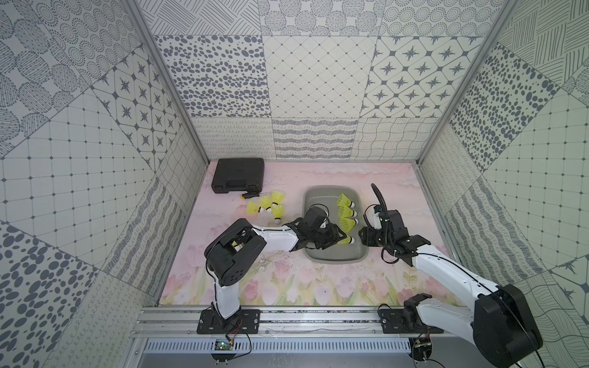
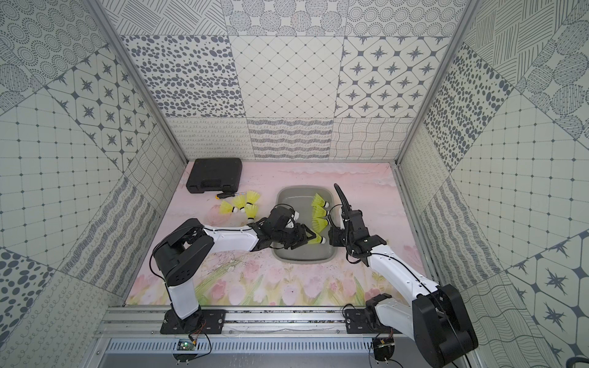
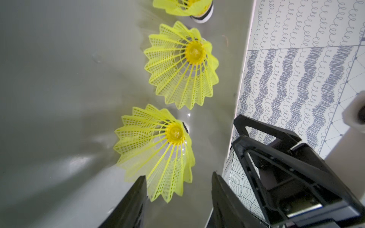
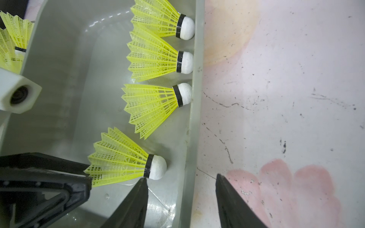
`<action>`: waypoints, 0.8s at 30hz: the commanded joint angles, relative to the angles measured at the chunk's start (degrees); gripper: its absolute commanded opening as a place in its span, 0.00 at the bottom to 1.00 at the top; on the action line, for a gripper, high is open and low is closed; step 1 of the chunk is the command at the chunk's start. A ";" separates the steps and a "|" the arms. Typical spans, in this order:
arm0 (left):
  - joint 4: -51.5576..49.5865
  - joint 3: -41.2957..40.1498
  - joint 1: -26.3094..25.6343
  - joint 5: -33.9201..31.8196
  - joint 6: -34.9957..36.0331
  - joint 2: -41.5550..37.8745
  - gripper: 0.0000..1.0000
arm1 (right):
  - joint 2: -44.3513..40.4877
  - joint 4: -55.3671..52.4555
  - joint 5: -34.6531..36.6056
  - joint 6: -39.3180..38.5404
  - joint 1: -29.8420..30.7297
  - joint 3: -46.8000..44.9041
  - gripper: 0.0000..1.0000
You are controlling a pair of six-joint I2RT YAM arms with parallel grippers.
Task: Put the shuttlecocks into the storage box
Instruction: Place the shuttlecock in the storage box.
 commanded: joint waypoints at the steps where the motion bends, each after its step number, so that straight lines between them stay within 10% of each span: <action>1: -2.90 0.75 -0.61 -2.64 3.77 -2.09 0.56 | -0.32 1.86 -0.50 0.02 -0.27 0.01 0.59; 24: -15.25 9.60 -1.26 -2.07 12.06 0.79 0.32 | -0.49 1.94 -0.43 0.14 -0.36 -0.25 0.59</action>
